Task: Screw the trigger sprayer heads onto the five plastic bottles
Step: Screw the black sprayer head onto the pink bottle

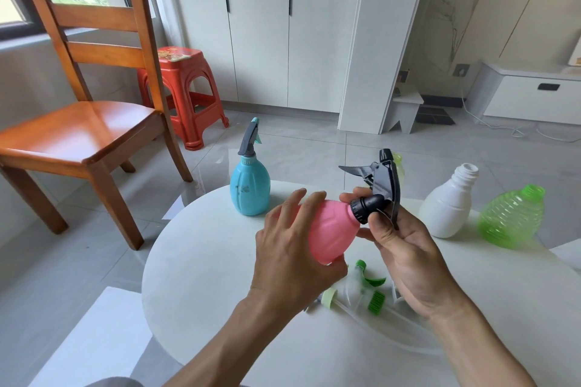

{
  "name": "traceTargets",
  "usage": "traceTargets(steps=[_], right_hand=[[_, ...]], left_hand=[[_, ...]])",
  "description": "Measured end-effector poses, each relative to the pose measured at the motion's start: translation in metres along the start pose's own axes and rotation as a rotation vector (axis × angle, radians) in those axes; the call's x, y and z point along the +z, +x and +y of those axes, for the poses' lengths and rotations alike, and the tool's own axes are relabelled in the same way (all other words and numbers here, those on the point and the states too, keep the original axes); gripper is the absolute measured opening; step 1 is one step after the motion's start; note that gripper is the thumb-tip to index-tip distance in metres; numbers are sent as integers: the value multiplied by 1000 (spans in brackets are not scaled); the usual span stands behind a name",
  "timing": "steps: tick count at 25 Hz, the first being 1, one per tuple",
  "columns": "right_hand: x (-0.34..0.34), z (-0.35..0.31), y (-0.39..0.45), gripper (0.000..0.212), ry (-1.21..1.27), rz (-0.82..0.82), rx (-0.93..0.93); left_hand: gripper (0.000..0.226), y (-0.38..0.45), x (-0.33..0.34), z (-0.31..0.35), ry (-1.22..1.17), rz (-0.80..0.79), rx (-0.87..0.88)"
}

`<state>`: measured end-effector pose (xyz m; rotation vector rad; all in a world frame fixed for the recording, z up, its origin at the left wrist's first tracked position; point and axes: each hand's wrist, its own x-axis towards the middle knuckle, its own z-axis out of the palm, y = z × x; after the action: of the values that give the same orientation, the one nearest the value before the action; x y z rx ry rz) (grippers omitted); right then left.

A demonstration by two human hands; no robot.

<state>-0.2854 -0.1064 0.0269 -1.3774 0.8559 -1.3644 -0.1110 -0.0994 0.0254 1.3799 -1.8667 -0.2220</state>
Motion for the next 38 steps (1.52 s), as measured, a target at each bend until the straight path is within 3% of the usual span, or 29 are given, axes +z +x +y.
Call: traceTargets(steps=[10, 17, 20, 24, 31, 35, 38], right_hand=[[20, -2, 2, 50, 263, 213, 13], [49, 7, 1, 21, 240, 514, -114], [49, 8, 0, 24, 134, 464, -95], [45, 6, -1, 32, 255, 338, 4], [35, -1, 0, 59, 235, 308, -15], [25, -2, 0, 34, 330, 167, -8], [15, -7, 2, 28, 332, 78, 13]], left_hand=[[89, -3, 8, 10, -165, -27, -48], [90, -3, 15, 17, -216, 28, -93], [87, -2, 17, 18, -247, 38, -113], [85, 2, 17, 14, -336, 25, -165], [82, 1, 12, 12, -446, -46, -133], [84, 2, 10, 10, -442, -43, -132], [87, 1, 6, 7, -439, -64, -121]])
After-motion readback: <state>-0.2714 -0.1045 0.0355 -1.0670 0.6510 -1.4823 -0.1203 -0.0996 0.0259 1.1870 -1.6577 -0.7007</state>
